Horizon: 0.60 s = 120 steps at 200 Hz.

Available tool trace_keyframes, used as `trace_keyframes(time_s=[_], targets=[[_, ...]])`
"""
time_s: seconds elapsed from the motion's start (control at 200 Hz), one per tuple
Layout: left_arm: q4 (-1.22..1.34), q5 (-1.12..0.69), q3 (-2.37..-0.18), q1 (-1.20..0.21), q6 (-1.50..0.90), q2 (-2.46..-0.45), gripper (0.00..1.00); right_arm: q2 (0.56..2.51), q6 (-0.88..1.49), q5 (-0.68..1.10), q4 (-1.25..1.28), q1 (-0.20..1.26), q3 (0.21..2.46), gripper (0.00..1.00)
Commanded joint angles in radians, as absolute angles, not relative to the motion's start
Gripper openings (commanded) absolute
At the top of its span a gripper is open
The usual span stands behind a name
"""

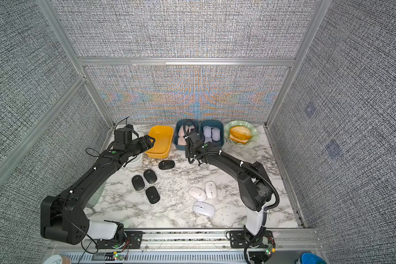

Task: Place the mice by color into the storage box
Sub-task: Move the storage box to the center of the board, then pick up the storage box at the center of the board.

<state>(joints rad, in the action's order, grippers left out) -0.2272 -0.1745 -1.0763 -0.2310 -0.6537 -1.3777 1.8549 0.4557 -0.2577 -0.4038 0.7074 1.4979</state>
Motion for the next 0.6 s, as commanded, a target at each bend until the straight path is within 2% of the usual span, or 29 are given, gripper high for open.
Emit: trace_keyframes(time_s=[0.0, 0.285, 0.595], targets=[[-0.216, -0.124, -1.067, -0.216, -0.645, -1.355, 0.79, 1.871, 0.496, -0.253, -0.355, 0.735, 1.523, 0.61], [-0.192, -0.073, -1.033, -0.168, -0.664, -1.318, 0.80, 1.984, 0.567, -0.177, -0.351, 0.792, 1.643, 0.61], [-0.200, -0.111, -1.045, -0.149, -0.672, -1.347, 0.80, 2.071, 0.608, -0.153, -0.353, 0.818, 1.740, 0.60]])
